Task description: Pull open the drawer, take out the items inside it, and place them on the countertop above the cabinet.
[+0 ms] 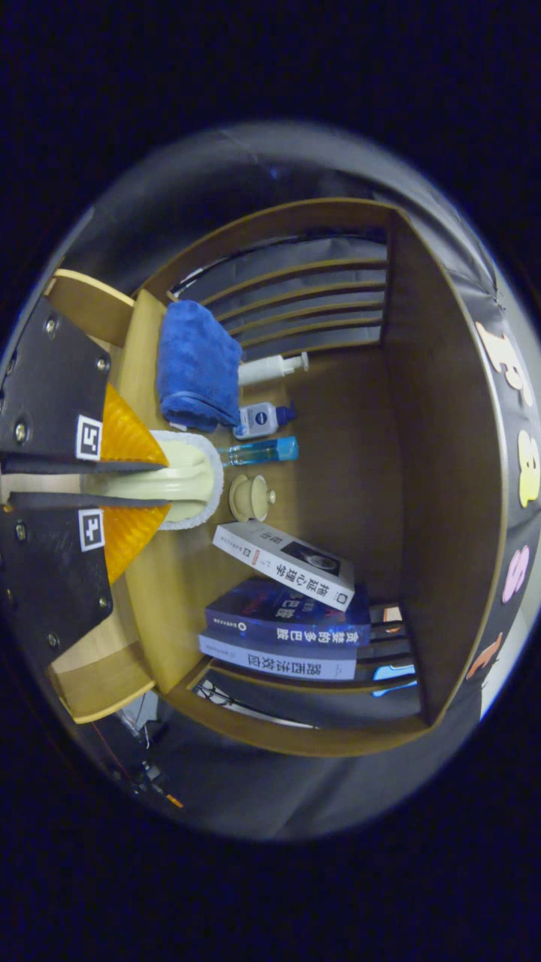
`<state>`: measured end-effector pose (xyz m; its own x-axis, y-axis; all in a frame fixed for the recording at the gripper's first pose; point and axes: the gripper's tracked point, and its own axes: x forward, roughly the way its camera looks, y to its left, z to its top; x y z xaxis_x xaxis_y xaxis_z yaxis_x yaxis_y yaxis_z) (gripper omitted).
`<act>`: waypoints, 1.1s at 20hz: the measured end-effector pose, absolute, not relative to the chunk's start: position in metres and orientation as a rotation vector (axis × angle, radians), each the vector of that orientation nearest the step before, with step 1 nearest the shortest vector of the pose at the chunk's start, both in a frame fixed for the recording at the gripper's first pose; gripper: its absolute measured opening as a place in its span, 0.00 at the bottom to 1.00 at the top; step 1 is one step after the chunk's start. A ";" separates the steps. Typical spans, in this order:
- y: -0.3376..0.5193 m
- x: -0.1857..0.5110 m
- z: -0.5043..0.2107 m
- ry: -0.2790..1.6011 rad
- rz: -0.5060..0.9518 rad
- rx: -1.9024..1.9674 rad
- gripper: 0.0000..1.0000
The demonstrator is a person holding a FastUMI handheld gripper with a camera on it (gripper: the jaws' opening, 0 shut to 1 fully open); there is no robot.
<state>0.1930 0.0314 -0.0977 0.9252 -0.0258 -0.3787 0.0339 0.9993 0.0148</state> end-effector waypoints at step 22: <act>0.054 0.202 -0.080 0.233 -0.029 -0.002 0.76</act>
